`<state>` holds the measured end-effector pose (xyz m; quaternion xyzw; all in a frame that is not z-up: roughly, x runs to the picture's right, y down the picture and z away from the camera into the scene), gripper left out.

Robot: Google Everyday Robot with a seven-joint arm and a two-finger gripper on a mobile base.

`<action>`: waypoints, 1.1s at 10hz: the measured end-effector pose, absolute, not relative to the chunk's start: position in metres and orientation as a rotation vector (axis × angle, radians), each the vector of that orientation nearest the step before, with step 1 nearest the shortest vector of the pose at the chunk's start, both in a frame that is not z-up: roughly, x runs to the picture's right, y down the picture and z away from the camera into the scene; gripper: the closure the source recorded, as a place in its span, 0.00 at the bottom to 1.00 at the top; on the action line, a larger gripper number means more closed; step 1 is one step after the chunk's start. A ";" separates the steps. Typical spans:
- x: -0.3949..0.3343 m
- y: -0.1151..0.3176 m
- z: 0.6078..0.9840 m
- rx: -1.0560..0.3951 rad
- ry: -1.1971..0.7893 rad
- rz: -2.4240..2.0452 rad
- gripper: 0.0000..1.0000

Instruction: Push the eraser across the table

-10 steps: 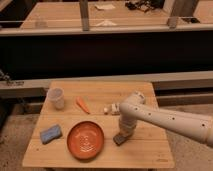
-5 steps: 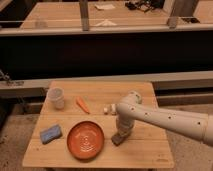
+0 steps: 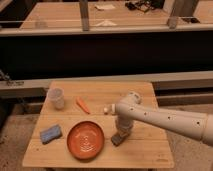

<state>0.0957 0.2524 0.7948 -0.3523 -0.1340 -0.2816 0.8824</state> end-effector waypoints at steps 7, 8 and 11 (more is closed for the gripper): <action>0.091 0.253 0.792 -0.736 -0.280 -0.595 0.92; 0.090 0.253 0.792 -0.735 -0.282 -0.594 0.92; 0.088 0.255 0.793 -0.739 -0.275 -0.602 0.92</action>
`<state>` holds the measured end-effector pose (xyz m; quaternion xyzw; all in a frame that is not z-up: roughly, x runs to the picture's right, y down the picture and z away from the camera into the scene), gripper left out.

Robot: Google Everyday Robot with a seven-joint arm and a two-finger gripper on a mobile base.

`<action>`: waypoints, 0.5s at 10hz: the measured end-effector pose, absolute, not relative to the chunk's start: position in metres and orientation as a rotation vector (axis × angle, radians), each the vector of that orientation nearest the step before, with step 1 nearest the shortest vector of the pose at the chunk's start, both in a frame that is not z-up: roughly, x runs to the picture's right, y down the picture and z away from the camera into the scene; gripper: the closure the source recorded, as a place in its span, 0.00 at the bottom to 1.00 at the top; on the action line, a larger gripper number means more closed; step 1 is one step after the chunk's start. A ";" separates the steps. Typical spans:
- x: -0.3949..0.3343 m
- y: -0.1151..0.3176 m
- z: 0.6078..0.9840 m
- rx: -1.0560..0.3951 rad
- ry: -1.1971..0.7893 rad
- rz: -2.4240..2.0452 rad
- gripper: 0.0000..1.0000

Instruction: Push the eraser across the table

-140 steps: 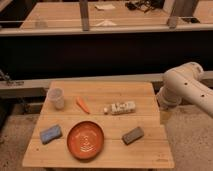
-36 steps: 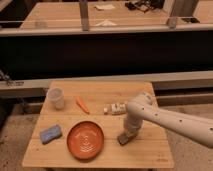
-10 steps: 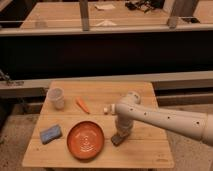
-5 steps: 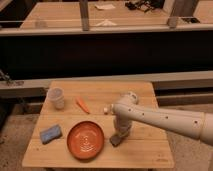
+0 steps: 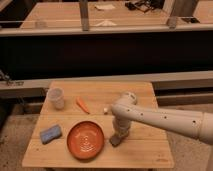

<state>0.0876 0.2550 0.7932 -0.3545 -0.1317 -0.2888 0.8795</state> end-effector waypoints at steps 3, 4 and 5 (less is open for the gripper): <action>0.085 0.254 0.791 -0.739 -0.278 -0.605 0.92; 0.085 0.256 0.792 -0.740 -0.275 -0.610 0.92; 0.085 0.256 0.794 -0.739 -0.272 -0.610 0.92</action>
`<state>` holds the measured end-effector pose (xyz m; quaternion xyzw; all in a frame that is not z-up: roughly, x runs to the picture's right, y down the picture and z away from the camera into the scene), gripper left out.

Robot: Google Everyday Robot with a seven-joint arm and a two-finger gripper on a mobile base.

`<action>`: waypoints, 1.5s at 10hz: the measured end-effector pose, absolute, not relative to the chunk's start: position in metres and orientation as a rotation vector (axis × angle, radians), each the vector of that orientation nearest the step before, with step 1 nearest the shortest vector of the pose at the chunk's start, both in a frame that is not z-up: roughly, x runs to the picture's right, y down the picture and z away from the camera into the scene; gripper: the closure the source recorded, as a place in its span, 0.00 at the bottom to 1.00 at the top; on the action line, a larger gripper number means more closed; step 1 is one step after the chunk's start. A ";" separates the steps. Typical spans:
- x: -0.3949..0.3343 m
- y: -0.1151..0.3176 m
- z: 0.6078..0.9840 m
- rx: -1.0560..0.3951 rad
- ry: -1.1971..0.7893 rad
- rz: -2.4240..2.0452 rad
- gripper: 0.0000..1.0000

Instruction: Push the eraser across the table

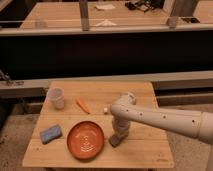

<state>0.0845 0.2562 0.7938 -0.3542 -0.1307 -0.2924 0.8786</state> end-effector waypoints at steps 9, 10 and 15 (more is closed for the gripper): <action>0.080 0.254 0.790 -0.740 -0.270 -0.616 0.98; 0.080 0.255 0.791 -0.741 -0.269 -0.619 0.98; 0.077 0.254 0.791 -0.740 -0.265 -0.625 0.98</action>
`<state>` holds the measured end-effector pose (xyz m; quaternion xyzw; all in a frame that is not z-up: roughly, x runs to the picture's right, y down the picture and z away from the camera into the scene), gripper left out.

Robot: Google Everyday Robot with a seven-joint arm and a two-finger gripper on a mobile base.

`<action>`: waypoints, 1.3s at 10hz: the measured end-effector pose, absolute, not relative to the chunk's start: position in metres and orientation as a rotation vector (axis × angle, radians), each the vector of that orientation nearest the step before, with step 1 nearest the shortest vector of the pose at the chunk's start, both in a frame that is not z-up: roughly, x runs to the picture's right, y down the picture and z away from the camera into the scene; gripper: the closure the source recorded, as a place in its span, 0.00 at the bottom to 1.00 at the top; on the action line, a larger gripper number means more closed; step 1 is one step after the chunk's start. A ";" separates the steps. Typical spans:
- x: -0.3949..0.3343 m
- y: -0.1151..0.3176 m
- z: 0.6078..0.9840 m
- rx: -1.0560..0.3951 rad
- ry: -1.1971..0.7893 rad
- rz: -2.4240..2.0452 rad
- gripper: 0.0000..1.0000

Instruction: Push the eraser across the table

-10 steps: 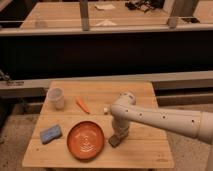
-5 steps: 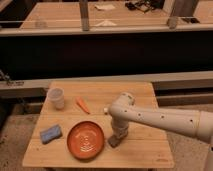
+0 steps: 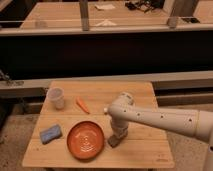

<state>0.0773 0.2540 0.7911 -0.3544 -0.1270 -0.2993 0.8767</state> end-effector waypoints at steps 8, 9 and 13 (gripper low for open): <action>0.073 0.254 0.793 -0.737 -0.261 -0.636 0.98; 0.072 0.252 0.793 -0.735 -0.261 -0.636 0.98; 0.072 0.252 0.792 -0.736 -0.261 -0.635 0.98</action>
